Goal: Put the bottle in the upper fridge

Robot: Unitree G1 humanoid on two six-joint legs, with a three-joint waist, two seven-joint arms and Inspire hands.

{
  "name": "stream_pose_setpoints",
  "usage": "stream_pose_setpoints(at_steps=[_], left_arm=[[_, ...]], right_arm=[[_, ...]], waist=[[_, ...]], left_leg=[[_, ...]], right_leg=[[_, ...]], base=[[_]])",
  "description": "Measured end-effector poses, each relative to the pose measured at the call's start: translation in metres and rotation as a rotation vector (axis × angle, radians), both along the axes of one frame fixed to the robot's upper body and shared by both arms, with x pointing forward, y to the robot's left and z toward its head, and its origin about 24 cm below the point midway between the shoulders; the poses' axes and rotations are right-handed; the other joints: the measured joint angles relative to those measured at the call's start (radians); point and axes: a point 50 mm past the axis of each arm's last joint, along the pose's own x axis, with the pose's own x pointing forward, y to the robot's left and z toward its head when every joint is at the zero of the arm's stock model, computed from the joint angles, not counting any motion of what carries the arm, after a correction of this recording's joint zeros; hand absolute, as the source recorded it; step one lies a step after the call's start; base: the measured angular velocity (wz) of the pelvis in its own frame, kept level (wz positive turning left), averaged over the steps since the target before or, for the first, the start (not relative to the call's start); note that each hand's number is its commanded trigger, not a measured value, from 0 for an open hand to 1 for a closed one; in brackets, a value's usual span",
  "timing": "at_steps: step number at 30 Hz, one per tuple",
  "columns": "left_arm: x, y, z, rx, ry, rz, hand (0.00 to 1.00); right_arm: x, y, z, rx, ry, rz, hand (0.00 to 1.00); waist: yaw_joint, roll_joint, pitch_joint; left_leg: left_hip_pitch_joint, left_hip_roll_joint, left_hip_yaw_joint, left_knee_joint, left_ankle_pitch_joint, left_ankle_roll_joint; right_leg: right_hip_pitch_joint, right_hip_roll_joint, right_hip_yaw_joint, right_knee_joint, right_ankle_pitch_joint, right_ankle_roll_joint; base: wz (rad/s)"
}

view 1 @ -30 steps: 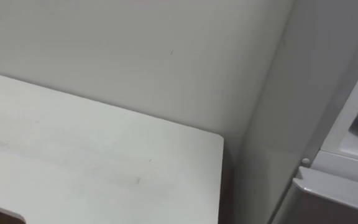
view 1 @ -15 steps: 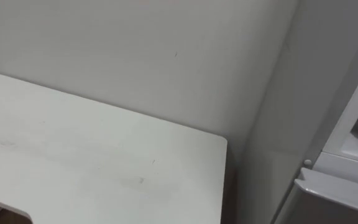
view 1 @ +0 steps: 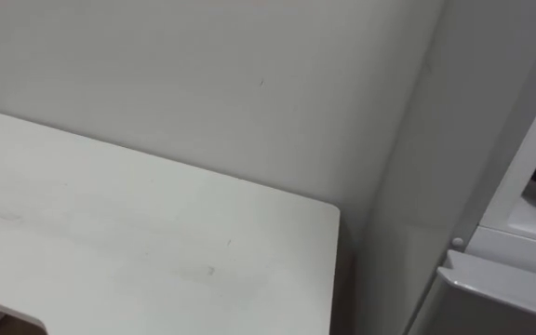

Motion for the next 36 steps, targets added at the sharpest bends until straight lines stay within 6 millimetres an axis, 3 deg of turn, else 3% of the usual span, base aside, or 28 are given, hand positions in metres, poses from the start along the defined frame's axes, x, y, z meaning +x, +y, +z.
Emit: stream_pose_setpoints(at_steps=[13, 16, 21, 25, 36], left_arm=[[0.02, -0.001, -0.003, -0.002, -0.03, -0.024, 0.0], [0.023, -0.001, -0.003, 0.007, -0.038, -0.027, 0.0], [0.025, 0.003, -0.001, 0.023, -0.043, -0.034, 0.0], [0.028, 0.005, 0.001, 0.03, -0.052, -0.045, 0.0], [0.03, 0.005, 0.001, 0.015, -0.055, -0.068, 0.0]], right_arm=[[0.0, 0.0, 0.001, 0.019, -0.016, 0.03, 0.0], [0.0, 0.004, 0.003, -0.063, -0.002, 0.03, 0.0], [0.0, 0.01, 0.001, -0.231, 0.062, 0.003, 0.0], [-0.001, 0.015, 0.0, -0.357, 0.1, 0.004, 0.0], [-0.005, 0.018, -0.006, -0.401, 0.137, 0.0, 0.0]], waist=[[-0.017, 0.012, -0.0024], [-0.018, 0.009, -0.0038], [-0.02, -0.006, -0.0146], [-0.02, -0.014, -0.0183], [-0.025, -0.019, -0.0157]], left_leg=[[-0.001, -0.001, -0.004, 0.004, 0.0, -0.001], [-0.001, 0.0, 0.0, 0.003, 0.0, -0.001], [-0.001, 0.0, 0.005, 0.003, 0.0, -0.001], [0.0, -0.001, 0.005, 0.003, 0.0, -0.001], [0.016, -0.001, 0.002, 0.001, -0.001, 0.0]], right_leg=[[0.005, -0.003, -0.006, 0.002, 0.0, 0.0], [0.001, -0.003, -0.006, 0.002, 0.0, 0.0], [0.001, -0.001, -0.008, 0.002, 0.0, 0.0], [0.003, -0.002, -0.007, 0.002, 0.0, 0.0], [0.018, -0.004, -0.009, 0.002, 0.0, 0.0]], base=[[0.01], [-0.05], [0.0], [0.0], [0.0]])
